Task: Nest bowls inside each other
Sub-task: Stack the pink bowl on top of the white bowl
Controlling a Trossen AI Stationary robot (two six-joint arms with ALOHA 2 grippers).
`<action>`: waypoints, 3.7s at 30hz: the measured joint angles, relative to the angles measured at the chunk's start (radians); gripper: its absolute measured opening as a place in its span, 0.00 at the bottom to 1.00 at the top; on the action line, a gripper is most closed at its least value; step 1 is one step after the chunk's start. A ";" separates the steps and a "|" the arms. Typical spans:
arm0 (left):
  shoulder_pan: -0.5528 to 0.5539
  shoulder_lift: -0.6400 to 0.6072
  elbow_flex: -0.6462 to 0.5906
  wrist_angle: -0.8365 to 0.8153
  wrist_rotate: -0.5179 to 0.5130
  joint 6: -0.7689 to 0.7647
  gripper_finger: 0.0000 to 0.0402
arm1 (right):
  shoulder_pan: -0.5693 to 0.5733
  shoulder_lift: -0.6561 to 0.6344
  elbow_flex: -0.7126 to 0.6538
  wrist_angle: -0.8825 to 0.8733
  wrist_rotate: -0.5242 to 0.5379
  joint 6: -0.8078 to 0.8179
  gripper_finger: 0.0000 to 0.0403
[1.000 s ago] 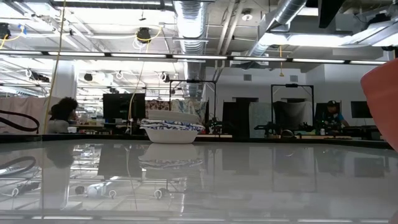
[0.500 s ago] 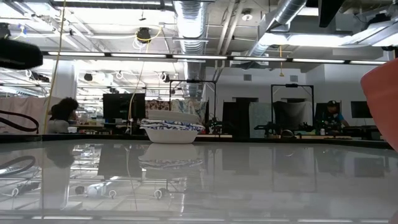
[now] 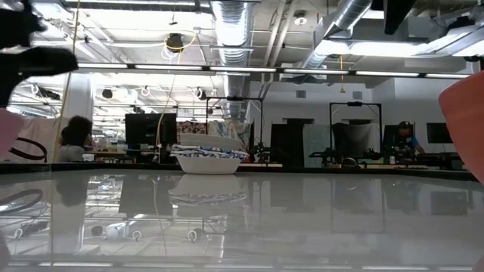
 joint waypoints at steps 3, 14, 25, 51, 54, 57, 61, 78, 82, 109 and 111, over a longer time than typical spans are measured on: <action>0.024 -0.063 0.000 0.000 -0.063 -0.036 0.00 | -0.014 0.000 0.000 -0.002 0.000 -0.003 0.02; 0.262 -0.314 0.000 0.101 -0.166 0.021 0.00 | -0.071 0.000 0.000 0.023 -0.001 -0.072 0.02; 0.481 -0.443 0.000 -0.157 0.193 -0.473 0.00 | -0.152 0.000 0.000 0.185 0.000 -0.211 0.02; 0.453 -0.440 0.000 -0.281 0.293 -0.556 0.41 | -0.210 0.000 0.000 0.256 0.000 -0.241 0.02; 0.433 -0.434 -0.003 -0.273 0.285 -0.578 0.41 | -0.210 0.000 0.000 0.258 0.001 -0.257 0.02; 0.424 -0.435 -0.037 -0.220 0.287 -0.618 0.41 | -0.211 0.000 0.000 0.260 0.001 -0.265 0.02; 0.409 -0.435 -0.084 -0.206 0.313 -0.634 0.41 | -0.216 0.000 0.000 0.260 0.001 -0.266 0.02; 0.403 -0.435 -0.129 -0.122 0.334 -0.635 0.41 | -0.216 0.000 0.000 0.260 0.001 -0.266 0.02; 0.403 -0.435 -0.136 -0.116 0.328 -0.633 0.41 | -0.216 0.000 0.000 0.260 0.000 -0.266 0.02; 0.424 -0.435 -0.278 0.108 0.294 -0.795 0.00 | -0.255 0.001 0.000 0.289 -0.001 -0.264 0.02; 0.439 -0.435 -0.278 0.139 0.268 -0.806 0.00 | -0.276 0.001 0.000 0.313 -0.001 -0.264 0.02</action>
